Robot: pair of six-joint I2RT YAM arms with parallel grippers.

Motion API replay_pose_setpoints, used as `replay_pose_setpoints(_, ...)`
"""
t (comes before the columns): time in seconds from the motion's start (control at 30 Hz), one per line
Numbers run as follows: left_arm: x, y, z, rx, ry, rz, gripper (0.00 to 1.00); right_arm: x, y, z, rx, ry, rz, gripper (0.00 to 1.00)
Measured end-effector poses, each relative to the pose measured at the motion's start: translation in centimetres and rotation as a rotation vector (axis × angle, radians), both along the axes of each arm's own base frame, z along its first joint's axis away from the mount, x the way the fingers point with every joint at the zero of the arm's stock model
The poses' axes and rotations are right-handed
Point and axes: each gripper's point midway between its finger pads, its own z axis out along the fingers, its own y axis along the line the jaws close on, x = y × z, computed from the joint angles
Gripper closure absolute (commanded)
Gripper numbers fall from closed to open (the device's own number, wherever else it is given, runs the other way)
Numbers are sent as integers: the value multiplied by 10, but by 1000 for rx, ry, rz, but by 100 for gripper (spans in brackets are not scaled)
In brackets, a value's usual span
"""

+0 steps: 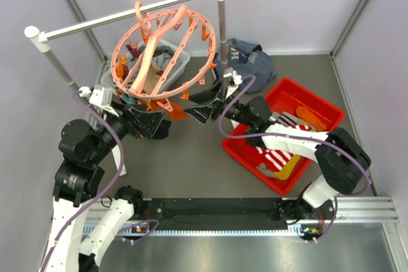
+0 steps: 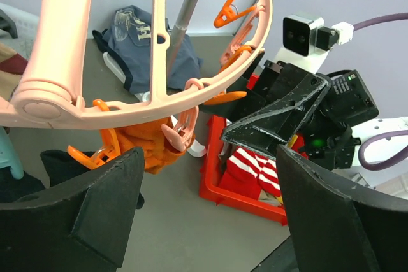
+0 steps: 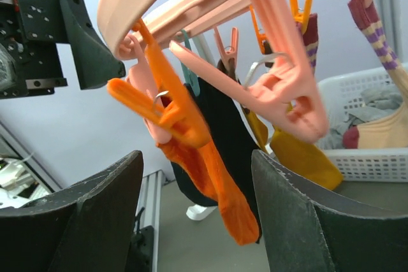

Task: Clip the socks to the hanger
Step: Open the clamp at the hanger.

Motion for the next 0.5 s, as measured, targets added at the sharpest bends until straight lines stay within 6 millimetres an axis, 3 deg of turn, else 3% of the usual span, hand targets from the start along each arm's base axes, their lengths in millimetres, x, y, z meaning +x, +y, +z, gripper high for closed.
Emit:
replay_pose_setpoints(0.27,12,7,-3,4,15,59,14,10,0,9,54,-12,64,33)
replay_pose_setpoints(0.5,24,20,0,-3,0,159,14,-1,1,25,67,-65,137,36)
